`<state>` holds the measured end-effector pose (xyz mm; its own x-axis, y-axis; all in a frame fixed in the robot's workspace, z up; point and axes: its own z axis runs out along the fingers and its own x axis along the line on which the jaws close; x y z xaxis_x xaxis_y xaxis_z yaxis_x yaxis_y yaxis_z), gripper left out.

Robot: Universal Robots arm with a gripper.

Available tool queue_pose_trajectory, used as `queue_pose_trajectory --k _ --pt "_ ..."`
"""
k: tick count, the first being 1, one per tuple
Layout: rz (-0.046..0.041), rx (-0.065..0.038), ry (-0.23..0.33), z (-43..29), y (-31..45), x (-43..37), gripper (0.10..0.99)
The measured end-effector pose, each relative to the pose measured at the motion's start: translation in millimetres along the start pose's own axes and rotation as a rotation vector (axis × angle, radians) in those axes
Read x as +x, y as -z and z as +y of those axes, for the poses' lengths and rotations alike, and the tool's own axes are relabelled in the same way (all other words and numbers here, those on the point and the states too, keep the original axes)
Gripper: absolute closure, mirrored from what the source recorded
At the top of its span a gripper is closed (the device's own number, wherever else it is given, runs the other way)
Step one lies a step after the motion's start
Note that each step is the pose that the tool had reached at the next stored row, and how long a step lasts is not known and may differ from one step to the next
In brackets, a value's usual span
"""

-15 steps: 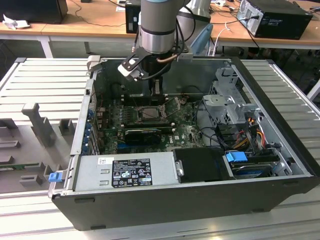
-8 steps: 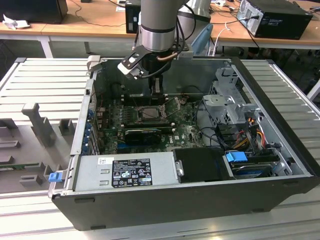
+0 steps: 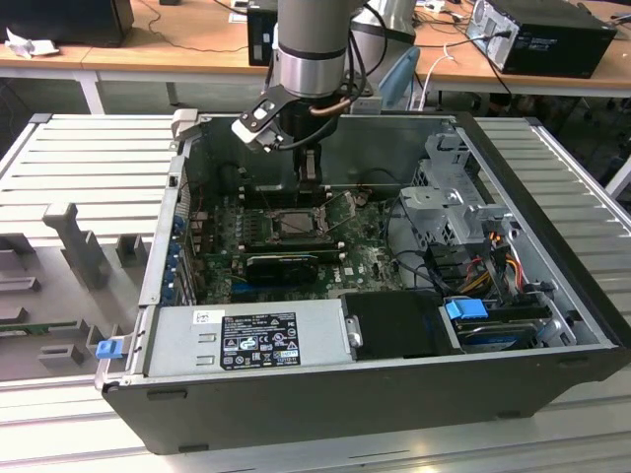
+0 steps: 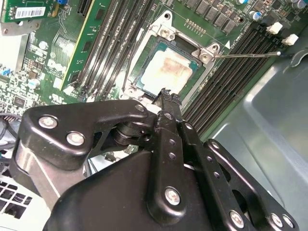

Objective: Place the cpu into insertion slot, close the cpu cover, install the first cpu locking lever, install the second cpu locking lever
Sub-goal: 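Close the cpu cover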

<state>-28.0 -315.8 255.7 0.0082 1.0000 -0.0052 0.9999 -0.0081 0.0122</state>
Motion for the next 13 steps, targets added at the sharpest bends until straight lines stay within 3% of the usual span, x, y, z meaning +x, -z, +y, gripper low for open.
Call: queue_pose_trajectory --k 11,12,13 --pt "-0.0007 0.0 -0.002 0.4 8.9 0.0 0.98" --pt "-0.0011 0.001 -0.002 3.7 9.0 0.0 0.98" --pt "-0.001 0.005 -0.001 15.7 8.8 0.1 0.98"
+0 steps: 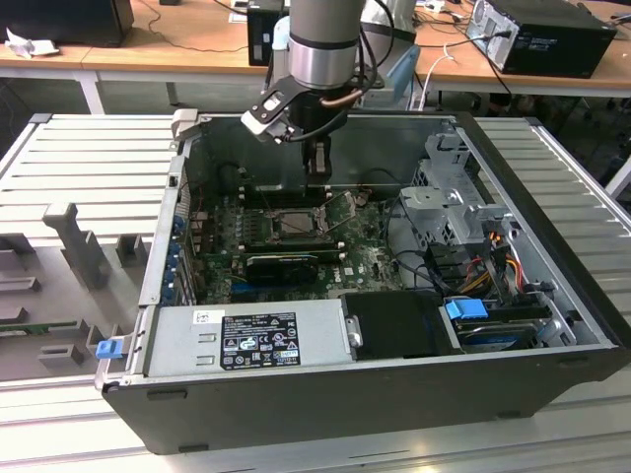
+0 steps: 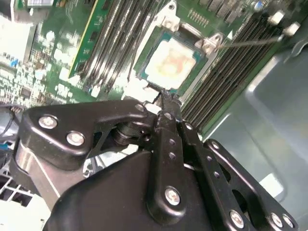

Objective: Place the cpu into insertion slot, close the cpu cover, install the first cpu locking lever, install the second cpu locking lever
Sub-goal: 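Close the cpu cover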

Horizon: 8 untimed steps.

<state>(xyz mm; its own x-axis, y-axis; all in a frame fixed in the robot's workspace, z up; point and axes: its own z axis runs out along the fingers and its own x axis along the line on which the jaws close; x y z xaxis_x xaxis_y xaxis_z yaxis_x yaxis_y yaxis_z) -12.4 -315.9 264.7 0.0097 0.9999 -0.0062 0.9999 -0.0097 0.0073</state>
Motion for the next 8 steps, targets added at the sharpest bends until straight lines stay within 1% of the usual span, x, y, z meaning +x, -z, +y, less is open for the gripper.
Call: queue_pose_trajectory --k 2,4,8 --pt "-0.0001 0.005 0.0 13.8 -0.2 0.1 0.98" --pt "0.0 0.007 0.0 22.2 -0.4 0.1 0.98" --pt "-0.0001 0.007 -0.001 29.2 -0.6 0.2 0.98"
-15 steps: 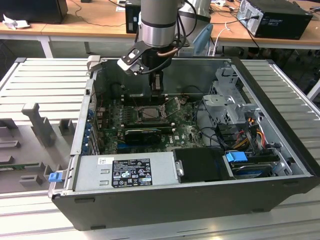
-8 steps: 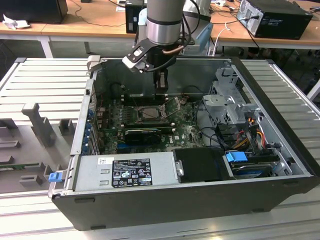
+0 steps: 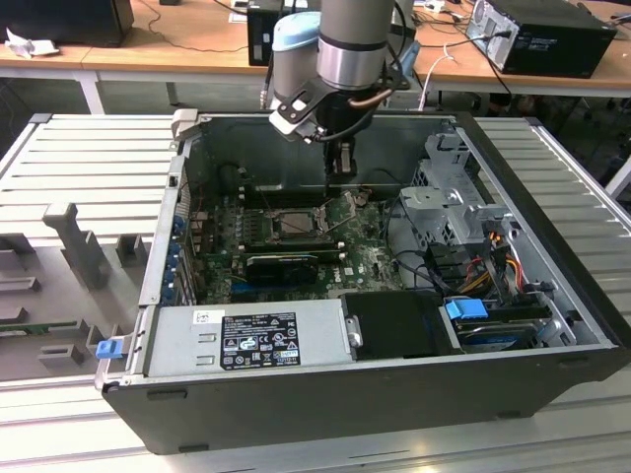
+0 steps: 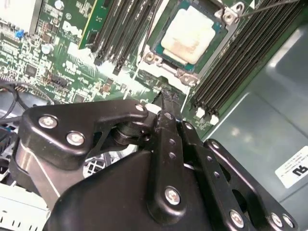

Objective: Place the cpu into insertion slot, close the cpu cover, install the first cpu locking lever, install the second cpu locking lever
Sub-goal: 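Close the cpu cover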

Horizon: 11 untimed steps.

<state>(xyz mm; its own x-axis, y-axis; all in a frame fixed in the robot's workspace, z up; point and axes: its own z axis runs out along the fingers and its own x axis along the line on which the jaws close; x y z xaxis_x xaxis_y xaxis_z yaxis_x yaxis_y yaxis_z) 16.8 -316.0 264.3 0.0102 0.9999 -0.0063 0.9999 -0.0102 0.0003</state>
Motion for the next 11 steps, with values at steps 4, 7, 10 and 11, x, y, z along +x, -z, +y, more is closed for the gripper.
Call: queue_pose_trajectory --k 4,7,10,11 --pt "0.0 -0.003 0.02 6.2 -0.8 0.1 0.98" --pt "-0.0002 -0.013 0.023 23.3 -3.8 0.2 0.98" --pt "0.0001 -0.013 0.023 40.8 -6.7 0.7 0.98" --pt "-0.0002 -0.013 0.023 44.8 -7.7 0.7 0.98"
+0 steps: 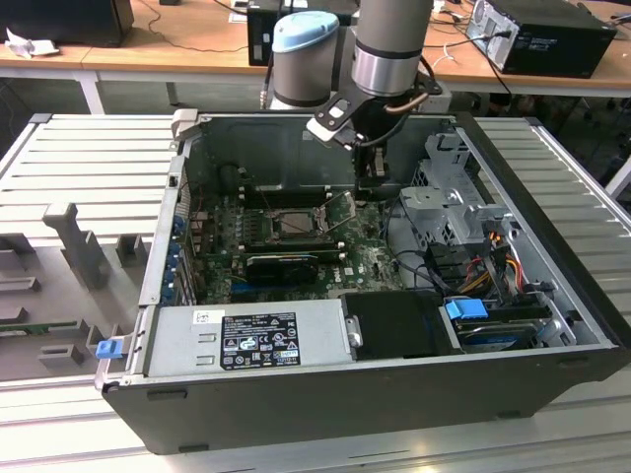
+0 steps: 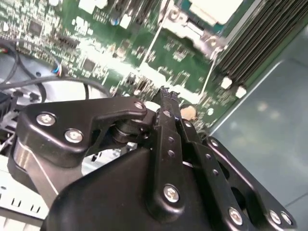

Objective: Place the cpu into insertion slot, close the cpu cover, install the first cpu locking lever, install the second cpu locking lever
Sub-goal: 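Close the cpu cover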

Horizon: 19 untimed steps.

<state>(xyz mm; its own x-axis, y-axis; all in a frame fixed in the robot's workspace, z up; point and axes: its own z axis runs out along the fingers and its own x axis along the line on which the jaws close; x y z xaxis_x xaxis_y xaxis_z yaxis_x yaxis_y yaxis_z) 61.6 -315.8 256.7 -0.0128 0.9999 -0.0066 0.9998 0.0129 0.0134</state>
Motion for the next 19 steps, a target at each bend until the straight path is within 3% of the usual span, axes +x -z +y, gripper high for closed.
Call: queue_pose_trajectory --k 2,5,19 --pt "0.0002 0.0 0.0 7.1 -3.7 0.0 0.98" --pt "0.0012 0.0 0.001 7.7 -10.5 0.0 0.98" --pt "0.0053 0.0 0.001 -10.8 -12.0 0.3 0.98"
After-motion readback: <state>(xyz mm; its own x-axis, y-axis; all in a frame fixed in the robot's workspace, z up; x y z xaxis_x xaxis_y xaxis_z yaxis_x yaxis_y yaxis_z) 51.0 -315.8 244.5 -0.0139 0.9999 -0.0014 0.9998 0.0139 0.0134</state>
